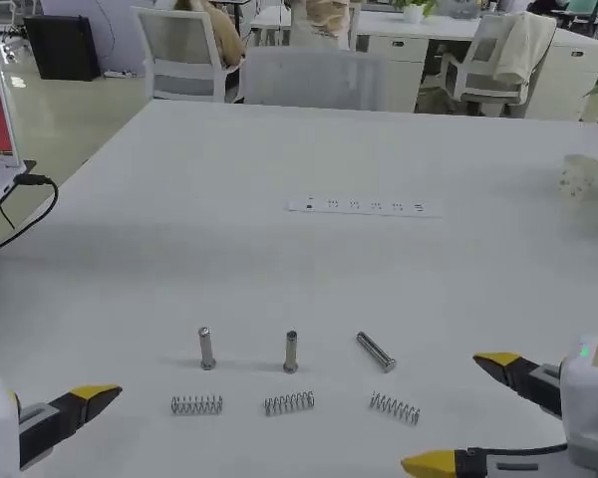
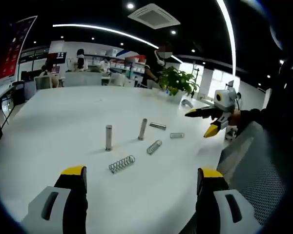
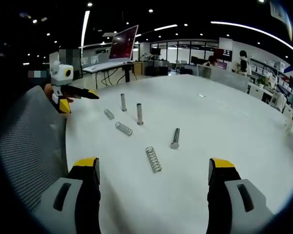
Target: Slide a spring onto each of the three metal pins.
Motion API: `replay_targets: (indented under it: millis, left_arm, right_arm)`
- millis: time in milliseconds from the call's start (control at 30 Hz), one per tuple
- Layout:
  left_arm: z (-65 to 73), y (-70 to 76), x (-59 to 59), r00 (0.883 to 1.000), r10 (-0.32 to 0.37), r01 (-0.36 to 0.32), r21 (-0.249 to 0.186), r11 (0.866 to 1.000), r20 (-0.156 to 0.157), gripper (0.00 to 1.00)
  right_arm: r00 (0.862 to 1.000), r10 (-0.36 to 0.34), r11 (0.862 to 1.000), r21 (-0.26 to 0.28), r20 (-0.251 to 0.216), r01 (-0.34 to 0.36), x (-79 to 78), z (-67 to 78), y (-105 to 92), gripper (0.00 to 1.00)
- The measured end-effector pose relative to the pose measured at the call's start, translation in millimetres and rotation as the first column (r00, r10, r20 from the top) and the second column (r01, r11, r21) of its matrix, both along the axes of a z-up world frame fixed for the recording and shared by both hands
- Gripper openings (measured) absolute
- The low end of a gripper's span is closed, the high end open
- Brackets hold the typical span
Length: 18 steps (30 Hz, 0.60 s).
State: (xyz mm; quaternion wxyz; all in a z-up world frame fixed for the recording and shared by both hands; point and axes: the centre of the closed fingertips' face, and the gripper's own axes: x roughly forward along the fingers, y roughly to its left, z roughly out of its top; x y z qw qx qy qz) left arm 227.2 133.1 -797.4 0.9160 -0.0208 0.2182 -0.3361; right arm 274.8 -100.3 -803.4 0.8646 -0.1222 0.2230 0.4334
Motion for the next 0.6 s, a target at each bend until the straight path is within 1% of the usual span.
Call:
replay_targets:
  millis: [600]
  left_arm:
    - [2.0, -3.2, 2.6, 1.000, -0.012, 0.012, 0.001, 1.000, 0.004, 0.90]
  right_arm:
    - [1.000, -0.015, 1.000, -0.005, 0.007, 0.015, 4.5, 3.7, -4.6, 0.91]
